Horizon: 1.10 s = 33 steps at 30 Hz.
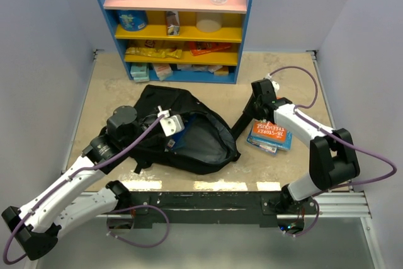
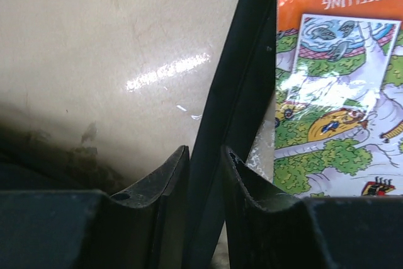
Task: Pack the student bag
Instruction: Pick up the book from the center of the board.
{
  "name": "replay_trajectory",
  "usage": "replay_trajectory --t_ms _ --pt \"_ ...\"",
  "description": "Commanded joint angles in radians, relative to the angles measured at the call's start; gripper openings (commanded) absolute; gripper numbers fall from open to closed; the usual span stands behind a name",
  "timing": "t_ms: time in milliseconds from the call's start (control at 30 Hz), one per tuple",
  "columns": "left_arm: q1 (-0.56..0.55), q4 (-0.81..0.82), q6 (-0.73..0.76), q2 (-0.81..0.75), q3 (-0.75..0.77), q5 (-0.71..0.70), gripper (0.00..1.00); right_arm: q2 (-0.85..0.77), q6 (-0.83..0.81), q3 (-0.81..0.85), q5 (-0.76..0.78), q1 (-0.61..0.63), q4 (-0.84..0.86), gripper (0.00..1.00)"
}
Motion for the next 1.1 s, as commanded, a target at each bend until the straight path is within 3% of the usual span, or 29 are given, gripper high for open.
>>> replay_trajectory --t_ms 0,1067 --pt "0.006 0.148 0.007 -0.046 0.011 0.034 0.0 -0.013 0.005 0.036 0.053 -0.019 -0.039 0.3" --pt "0.009 0.144 0.01 -0.055 0.016 0.037 0.0 -0.059 -0.023 -0.041 0.058 -0.154 -0.088 0.24"
